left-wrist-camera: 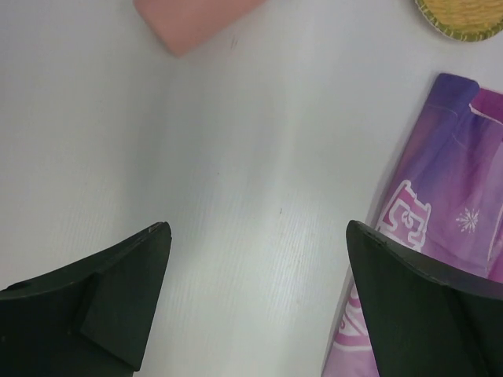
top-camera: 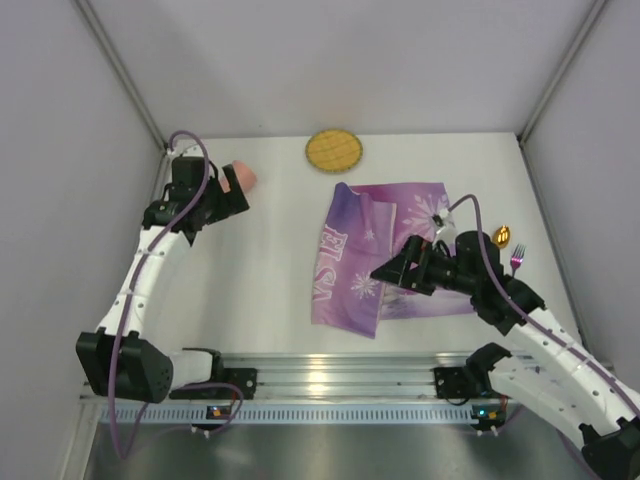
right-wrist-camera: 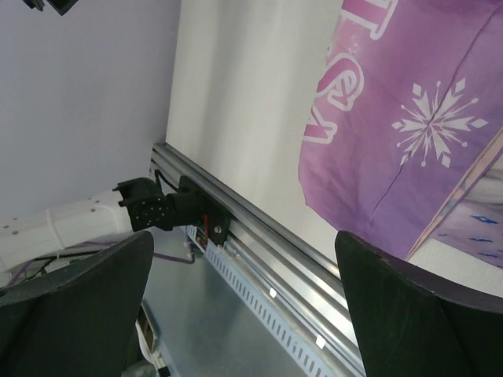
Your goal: Set the dinner table for one person
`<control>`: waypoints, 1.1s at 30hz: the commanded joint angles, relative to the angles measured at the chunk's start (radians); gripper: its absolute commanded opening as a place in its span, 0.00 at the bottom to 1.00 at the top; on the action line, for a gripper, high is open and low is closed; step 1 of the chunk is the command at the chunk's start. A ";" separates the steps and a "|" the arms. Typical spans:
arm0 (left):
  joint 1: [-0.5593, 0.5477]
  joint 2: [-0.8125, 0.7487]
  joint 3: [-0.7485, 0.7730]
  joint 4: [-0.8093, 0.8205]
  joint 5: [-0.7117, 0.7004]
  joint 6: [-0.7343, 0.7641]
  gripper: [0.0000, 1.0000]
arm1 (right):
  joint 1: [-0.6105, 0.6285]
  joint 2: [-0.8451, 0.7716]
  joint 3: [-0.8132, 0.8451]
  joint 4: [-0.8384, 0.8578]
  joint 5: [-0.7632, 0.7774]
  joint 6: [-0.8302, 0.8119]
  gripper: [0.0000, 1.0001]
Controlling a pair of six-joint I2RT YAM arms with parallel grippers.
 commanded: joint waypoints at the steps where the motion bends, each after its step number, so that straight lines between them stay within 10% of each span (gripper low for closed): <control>1: -0.010 -0.079 -0.023 -0.079 0.018 -0.022 0.98 | 0.005 -0.028 0.055 0.019 -0.039 -0.007 1.00; 12: -0.091 0.076 0.020 -0.084 -0.149 -0.037 0.98 | -0.016 0.039 0.164 -0.085 0.019 -0.113 1.00; 17: -0.479 0.232 0.148 -0.084 -0.323 -0.051 0.98 | -0.048 0.134 0.251 -0.345 0.305 -0.175 1.00; 23: -0.859 0.425 0.219 -0.122 -0.346 -0.115 0.88 | -0.238 0.303 0.218 -0.441 0.291 -0.254 1.00; 33: -1.121 0.683 0.382 -0.217 -0.338 -0.189 0.82 | -0.514 0.360 0.153 -0.494 0.205 -0.372 0.99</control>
